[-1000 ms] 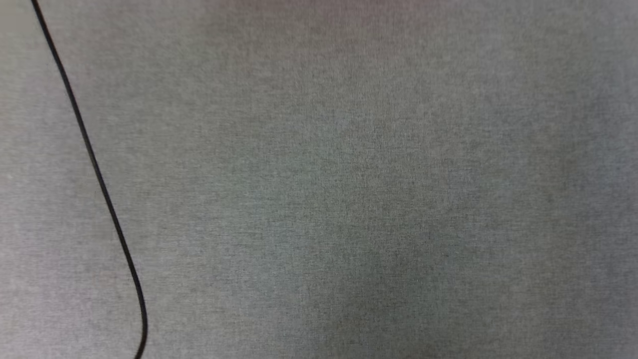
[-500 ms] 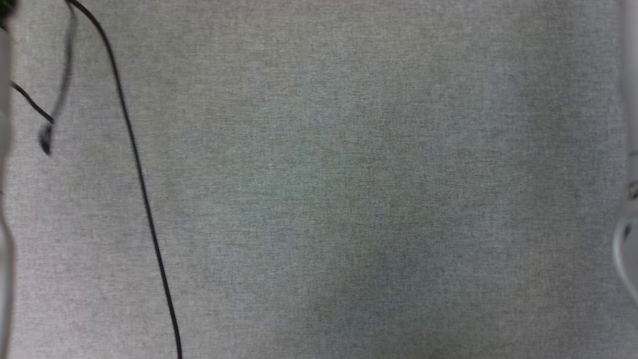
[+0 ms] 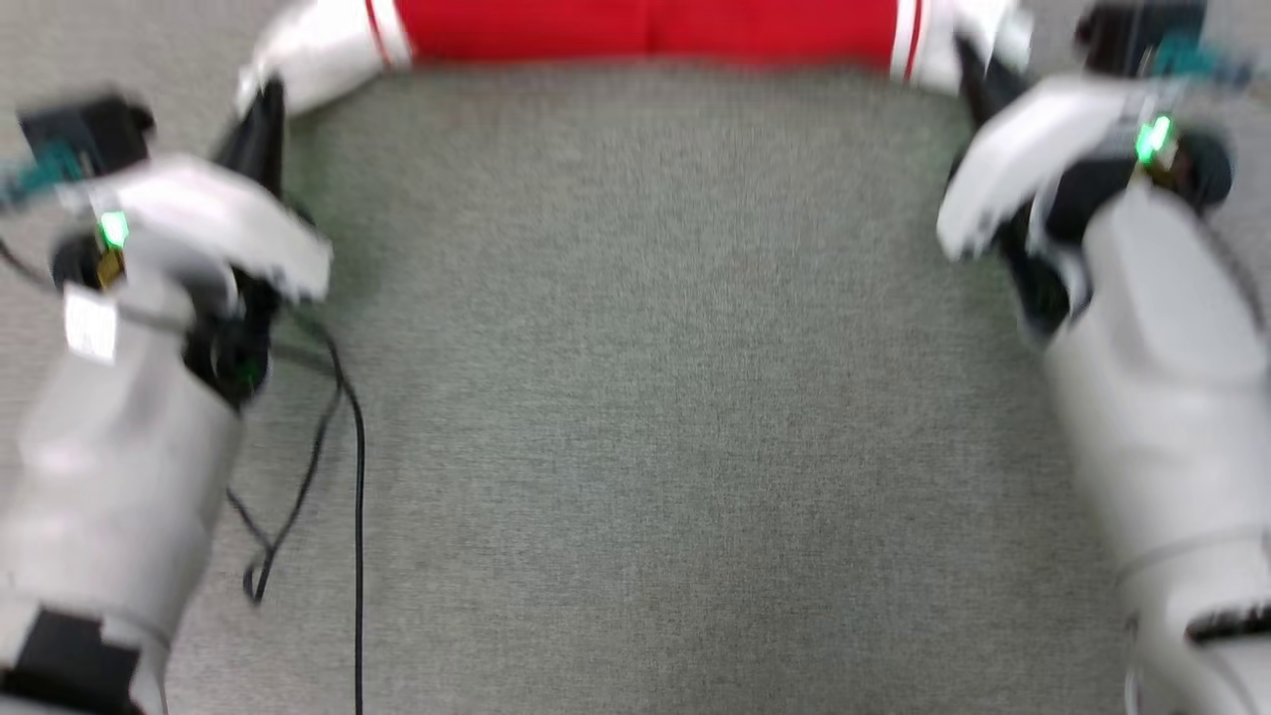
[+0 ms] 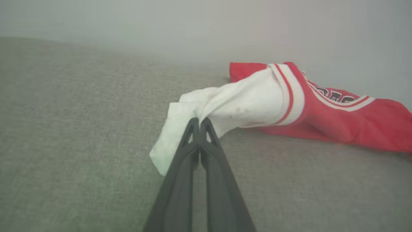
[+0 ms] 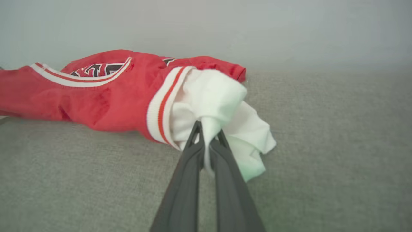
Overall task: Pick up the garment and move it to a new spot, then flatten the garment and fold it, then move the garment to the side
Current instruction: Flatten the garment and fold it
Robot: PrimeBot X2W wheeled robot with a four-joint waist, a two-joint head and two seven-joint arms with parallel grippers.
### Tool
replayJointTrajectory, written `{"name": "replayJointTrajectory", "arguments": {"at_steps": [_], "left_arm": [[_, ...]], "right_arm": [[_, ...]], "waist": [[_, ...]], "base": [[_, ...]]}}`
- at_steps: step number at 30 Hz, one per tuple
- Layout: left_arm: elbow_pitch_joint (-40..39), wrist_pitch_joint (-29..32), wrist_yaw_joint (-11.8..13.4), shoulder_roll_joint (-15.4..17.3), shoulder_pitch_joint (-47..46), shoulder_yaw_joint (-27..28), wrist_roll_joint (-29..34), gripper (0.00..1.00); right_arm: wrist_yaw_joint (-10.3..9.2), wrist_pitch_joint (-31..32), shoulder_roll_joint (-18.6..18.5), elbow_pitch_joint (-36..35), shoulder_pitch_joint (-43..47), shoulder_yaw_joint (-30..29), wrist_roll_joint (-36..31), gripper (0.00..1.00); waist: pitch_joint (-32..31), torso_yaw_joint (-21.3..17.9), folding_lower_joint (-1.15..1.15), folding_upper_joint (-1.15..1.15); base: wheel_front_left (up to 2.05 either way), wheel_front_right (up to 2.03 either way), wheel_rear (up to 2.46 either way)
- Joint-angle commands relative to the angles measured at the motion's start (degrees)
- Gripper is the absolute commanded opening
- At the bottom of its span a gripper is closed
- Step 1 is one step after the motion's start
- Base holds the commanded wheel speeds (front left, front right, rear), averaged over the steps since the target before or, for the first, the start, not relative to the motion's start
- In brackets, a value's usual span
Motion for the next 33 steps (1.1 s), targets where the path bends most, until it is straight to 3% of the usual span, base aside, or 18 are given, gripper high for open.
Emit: {"name": "replayJointTrajectory", "arguments": {"at_steps": [1,10,18,25,33], "left_arm": [[-1.33,-0.35,0.04,0.33,2.33,1.05,-0.15,0.0],[-7.99,-0.36,0.1,-1.23,17.65,8.91,3.45,0.0],[-17.87,-0.34,1.7,-2.29,33.08,15.38,9.9,0.0],[-24.22,-0.3,4.05,-3.25,45.32,17.54,10.87,0.0],[-28.6,0.09,6.41,-3.03,55.5,17.95,10.15,0.0]], "right_arm": [[-0.06,-0.74,-0.45,-1.21,2.92,0.36,1.37,0.0],[-0.06,1.25,-2.85,-11.72,21.13,1.34,7.76,0.0],[-0.06,6.79,-2.57,-29.57,41.3,-1.64,9.61,0.0],[-0.07,12.64,-0.99,-43.24,55.83,-4.58,9.94,0.0],[-0.08,17.65,-0.09,-50.98,68.53,-6.08,8.37,0.0]], "waist": [[-3.79,0.54,0.0,0.0],[-11.31,1.25,0.0,0.0],[-17.47,1.1,0.0,0.0],[-21.01,1.18,0.0,0.0],[-24.17,1.89,0.0,0.0]], "base": [[0.0,0.0,0.0],[0.0,0.0,0.0],[0.0,0.0,0.0],[0.0,0.0,0.0],[0.0,0.0,0.0]]}}
